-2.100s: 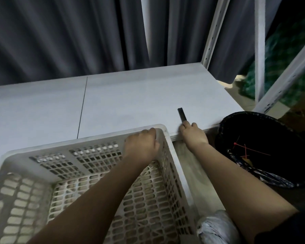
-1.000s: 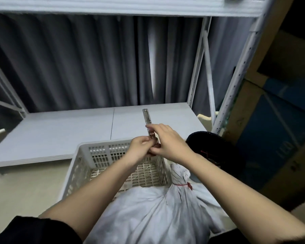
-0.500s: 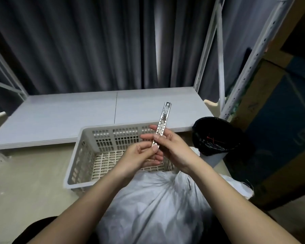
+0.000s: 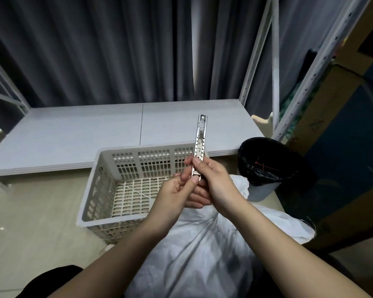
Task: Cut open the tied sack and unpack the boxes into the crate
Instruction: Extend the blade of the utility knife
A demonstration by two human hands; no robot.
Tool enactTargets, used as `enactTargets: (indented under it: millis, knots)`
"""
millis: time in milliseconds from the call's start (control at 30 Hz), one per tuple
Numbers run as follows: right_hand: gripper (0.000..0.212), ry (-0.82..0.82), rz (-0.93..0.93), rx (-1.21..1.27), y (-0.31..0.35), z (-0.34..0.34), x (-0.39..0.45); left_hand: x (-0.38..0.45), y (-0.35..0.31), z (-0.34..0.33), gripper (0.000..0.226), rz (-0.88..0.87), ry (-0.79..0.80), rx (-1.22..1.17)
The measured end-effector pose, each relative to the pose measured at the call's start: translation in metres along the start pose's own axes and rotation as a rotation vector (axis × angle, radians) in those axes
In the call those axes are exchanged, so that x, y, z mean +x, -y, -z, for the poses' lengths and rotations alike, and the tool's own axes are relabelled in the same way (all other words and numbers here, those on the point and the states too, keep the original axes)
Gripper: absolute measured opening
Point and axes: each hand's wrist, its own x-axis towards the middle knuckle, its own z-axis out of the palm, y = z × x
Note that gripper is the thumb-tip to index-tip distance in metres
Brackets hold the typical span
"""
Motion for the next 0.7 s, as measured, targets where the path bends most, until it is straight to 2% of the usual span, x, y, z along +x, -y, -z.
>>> enactTargets:
  millis: [100, 267, 500, 600, 700]
  knots:
    - [0.023, -0.017, -0.036, 0.014, 0.002, -0.002, -0.002, 0.000, 0.000, -0.002, 0.019, 0.013, 0.008, -0.072]
    - [0.024, 0.015, -0.047, 0.058, 0.005, -0.002, -0.004, 0.001, -0.004, -0.005, 0.019, 0.085, 0.151, -0.183]
    - [0.024, 0.076, -0.188, 0.130, 0.006, -0.001, -0.007, 0.004, -0.009, 0.008, 0.019, 0.055, 0.265, 0.017]
    - [0.033, 0.151, -0.182, 0.158, 0.010, -0.003, -0.011, 0.002, -0.006, 0.005, 0.023, -0.021, 0.218, 0.148]
    - [0.029, 0.142, -0.155, 0.244, 0.009, -0.005, -0.012, 0.003, 0.000, 0.003, 0.030, -0.107, 0.131, 0.201]
